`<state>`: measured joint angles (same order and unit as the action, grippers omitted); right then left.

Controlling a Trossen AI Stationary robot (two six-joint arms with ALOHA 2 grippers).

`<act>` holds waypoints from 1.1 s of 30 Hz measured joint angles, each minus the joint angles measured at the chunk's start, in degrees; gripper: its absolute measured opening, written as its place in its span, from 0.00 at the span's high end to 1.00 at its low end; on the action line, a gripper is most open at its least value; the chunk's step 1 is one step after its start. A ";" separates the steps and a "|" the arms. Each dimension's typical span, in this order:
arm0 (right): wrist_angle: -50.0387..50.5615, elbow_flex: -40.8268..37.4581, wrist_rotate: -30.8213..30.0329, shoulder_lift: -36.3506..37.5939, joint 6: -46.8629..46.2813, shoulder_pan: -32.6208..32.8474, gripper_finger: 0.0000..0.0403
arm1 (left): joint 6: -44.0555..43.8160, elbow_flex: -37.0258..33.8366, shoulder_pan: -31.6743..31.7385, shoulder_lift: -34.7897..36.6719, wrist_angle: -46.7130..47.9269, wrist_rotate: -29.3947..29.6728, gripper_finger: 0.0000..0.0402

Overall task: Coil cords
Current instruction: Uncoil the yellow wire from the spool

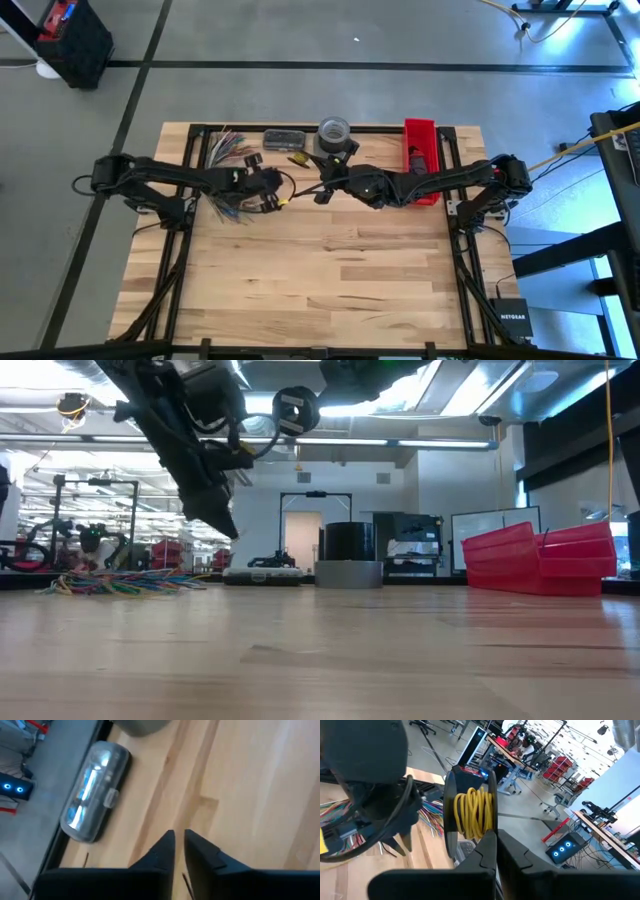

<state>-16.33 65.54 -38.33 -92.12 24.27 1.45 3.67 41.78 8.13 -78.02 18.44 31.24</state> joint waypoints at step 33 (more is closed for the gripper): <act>0.10 0.02 -1.11 0.00 0.02 0.00 0.99 | 7.65 -1.18 -3.35 6.74 -23.43 -11.48 0.58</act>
<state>-16.23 65.56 -39.44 -92.12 24.30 1.45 11.32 40.60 4.78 -71.27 -4.99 19.76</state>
